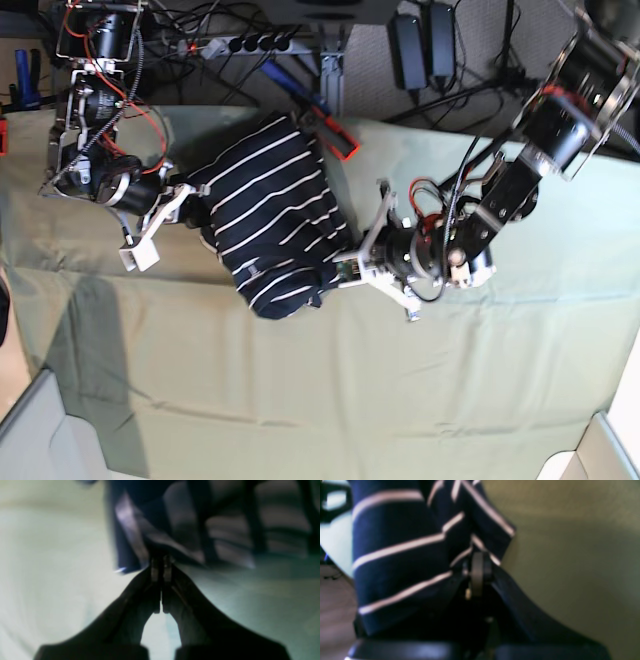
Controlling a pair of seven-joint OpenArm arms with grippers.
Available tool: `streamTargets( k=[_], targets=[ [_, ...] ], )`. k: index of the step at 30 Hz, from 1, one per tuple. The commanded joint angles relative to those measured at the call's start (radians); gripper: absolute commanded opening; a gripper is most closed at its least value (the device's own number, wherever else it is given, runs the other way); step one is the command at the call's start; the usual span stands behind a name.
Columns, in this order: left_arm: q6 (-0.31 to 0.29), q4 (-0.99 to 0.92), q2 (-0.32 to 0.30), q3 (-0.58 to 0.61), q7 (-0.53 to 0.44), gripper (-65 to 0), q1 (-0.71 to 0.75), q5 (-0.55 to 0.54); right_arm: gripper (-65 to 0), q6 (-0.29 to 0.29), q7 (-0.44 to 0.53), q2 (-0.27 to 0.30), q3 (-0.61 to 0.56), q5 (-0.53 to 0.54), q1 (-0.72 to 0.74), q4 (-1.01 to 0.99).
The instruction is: Fold the T-shirt properly
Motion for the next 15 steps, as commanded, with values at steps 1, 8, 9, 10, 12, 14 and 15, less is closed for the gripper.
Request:
streamTargets(
  k=[1,8,9,10,12,14,15],
  targets=[
    [0.019,0.014,0.0,-0.009,-0.019,-65.0,-0.042,-0.007,-65.0,0.09,0.004,0.01,0.003,0.036,0.001,0.037],
    [0.019,0.014,0.007,-0.009,-0.053,-65.0,-0.089,-0.007,-65.0,0.09,-0.03,0.005,0.003,0.079,-0.052,0.112],
    [0.019,0.014,0.007,-0.009,-0.045,-65.0,-0.094,-0.007,-65.0,0.09,-0.029,0.005,0.003,0.075,-0.052,0.113],
    [0.019,0.014,0.003,-0.009,-0.025,-65.0,-0.099,-0.008,-65.0,0.09,-0.029,0.006,0.003,0.073,-0.052,0.113],
    [0.037,0.014,-0.004,-0.009,0.047,-65.0,-0.106,-0.022,-65.0,0.09,-0.021,0.006,0.008,0.067,-0.051,0.113],
    [0.075,0.014,-0.019,-0.009,0.096,-65.0,-0.106,-0.031,-65.0,0.09,-0.02,0.008,0.016,0.067,-0.051,0.113],
    [0.084,0.014,-0.034,-0.009,0.103,-65.0,-0.106,-0.039,-65.0,0.09,-0.02,0.009,0.018,0.063,-0.051,0.113]
  ],
)
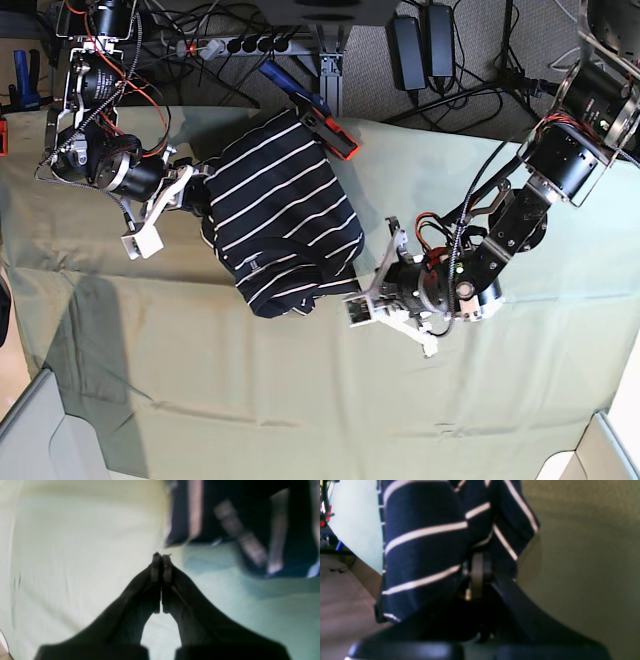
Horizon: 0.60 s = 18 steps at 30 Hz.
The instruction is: Fold the T-shirt properly
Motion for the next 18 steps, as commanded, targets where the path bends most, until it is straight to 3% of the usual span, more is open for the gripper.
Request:
streamTargets(
  k=[1,4,8,13,18],
  targets=[
    [0.023,0.014,-0.027,-0.009,-0.006,-65.0,-0.024,-0.014,-65.0,0.089,0.017,0.011,0.01,0.007,0.011,0.019],
    [0.021,0.014,-0.092,-0.009,-0.006,-65.0,-0.014,-0.058,-65.0,0.089,0.032,0.012,0.018,-0.014,0.011,0.019],
    [-0.037,0.014,-0.143,-0.009,-0.006,-65.0,0.04,-0.097,-65.0,0.089,0.047,0.011,0.017,-0.026,0.011,0.019],
    [-0.039,0.014,-0.135,-0.009,-0.007,-65.0,0.119,-0.144,-65.0,0.089,0.069,0.011,0.017,-0.025,0.011,0.019],
    [-0.039,0.015,-0.077,-0.009,-0.006,-65.0,0.15,-0.144,-65.0,0.089,0.072,0.011,0.017,-0.03,0.011,0.019]
  ],
)
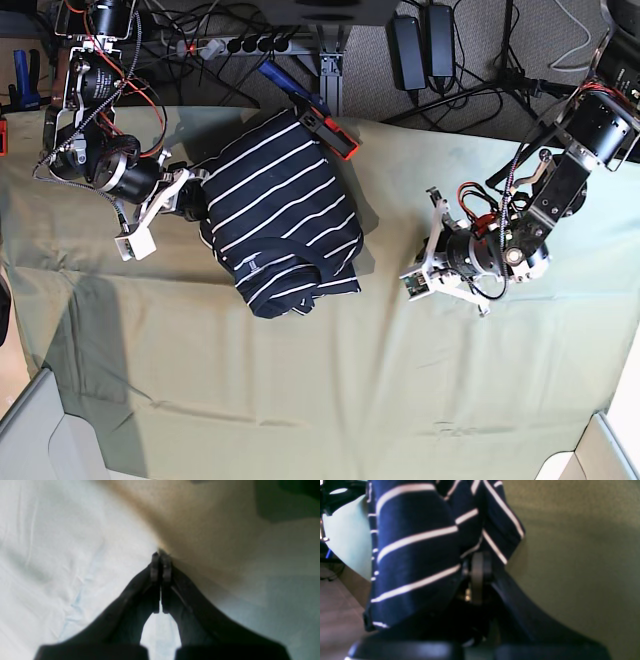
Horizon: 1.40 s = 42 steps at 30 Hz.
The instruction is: Fold the T-shirt properly
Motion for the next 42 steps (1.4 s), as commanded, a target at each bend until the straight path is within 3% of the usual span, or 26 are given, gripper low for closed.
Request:
streamTargets(
  k=[1,4,6,12,17,24,36,42],
  targets=[
    [-0.024,0.005,0.033,0.012,-0.005,-65.0,0.011,-0.051,-65.0,0.089,0.02,0.011,0.006,0.011,0.01,0.019],
    [-0.023,0.015,0.079,0.012,0.019,-65.0,0.008,-0.044,-65.0,0.09,0.018,0.011,0.006,0.011,0.01,0.018],
    [0.011,0.037,0.09,0.008,0.04,-65.0,0.005,-0.039,-65.0,0.09,0.016,0.011,0.006,0.011,0.01,0.018],
    [0.053,0.074,0.072,-0.027,0.069,-65.0,-0.036,0.039,-65.0,0.09,0.015,0.011,0.006,0.011,0.01,0.018],
    [0.062,0.074,0.046,-0.042,0.082,-65.0,-0.034,-0.026,-65.0,0.09,0.016,0.011,0.006,0.011,0.01,0.018],
    [0.062,0.074,0.069,-0.042,0.078,-65.0,0.017,-0.058,-65.0,0.09,0.016,0.011,0.006,0.012,0.01,0.018],
    [0.029,0.064,0.238,-0.042,0.081,-65.0,0.055,-0.033,-65.0,0.089,-0.016,0.011,0.006,0.021,0.004,0.018],
    [0.029,-0.08,0.309,-0.042,0.033,-65.0,-0.013,0.007,-65.0,0.089,-0.03,0.011,0.006,0.04,-0.004,0.019]
  ],
)
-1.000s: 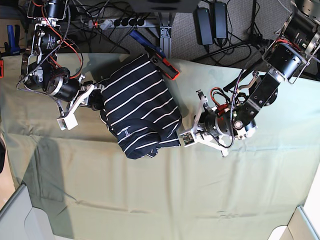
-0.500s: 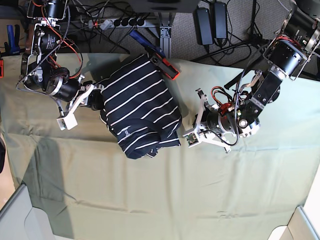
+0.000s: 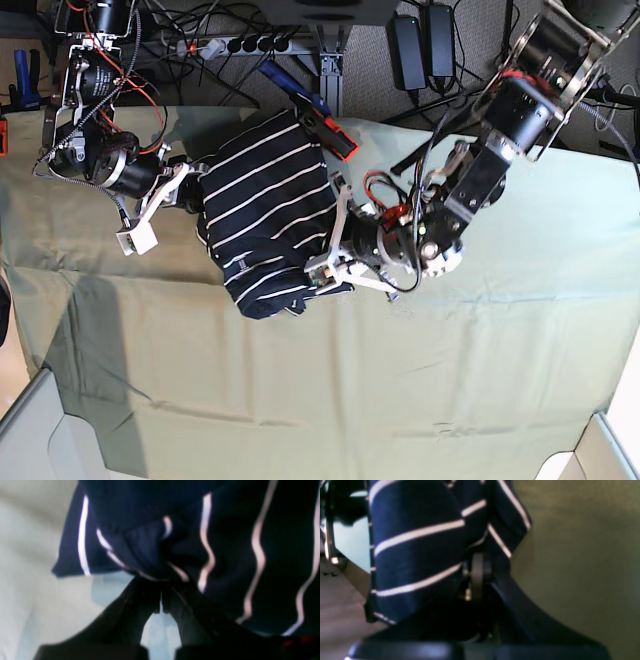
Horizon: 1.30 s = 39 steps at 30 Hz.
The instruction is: Fold the T-shirt properly
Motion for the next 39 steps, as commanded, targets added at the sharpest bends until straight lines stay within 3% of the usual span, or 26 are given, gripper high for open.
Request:
streamTargets(
  k=[1,8,17,21,26,30,39],
  targets=[
    [0.003,-0.026,0.018,0.001,-0.004,-65.0,-0.036,0.021,-65.0,0.089,0.008,0.011,0.005,0.021,0.007,0.018],
    [-0.014,-0.192,0.058,0.001,-0.037,-65.0,-0.171,0.019,-65.0,0.089,-0.019,0.01,0.005,0.072,-0.008,0.018],
    [-0.016,-0.406,0.18,0.001,-0.069,-65.0,-0.293,0.02,-65.0,0.09,-0.064,0.008,0.005,0.141,-0.009,0.018],
    [-0.016,-0.459,0.195,0.001,-0.077,-65.0,-0.327,0.02,-65.0,0.09,-0.067,0.0,0.005,0.143,-0.009,0.018],
    [-0.006,-0.461,0.166,0.001,-0.079,-65.0,-0.362,0.019,-65.0,0.09,-0.063,0.0,0.008,0.142,-0.008,0.018],
    [0.087,-0.429,0.112,-0.019,-0.058,-65.0,-0.401,0.012,-65.0,0.09,-0.051,0.001,0.027,0.122,-0.005,0.019],
    [0.072,-0.079,-0.059,-0.183,0.121,-65.0,-0.32,-0.188,-65.0,0.089,-0.026,0.021,0.083,0.087,0.008,0.069]
  ],
)
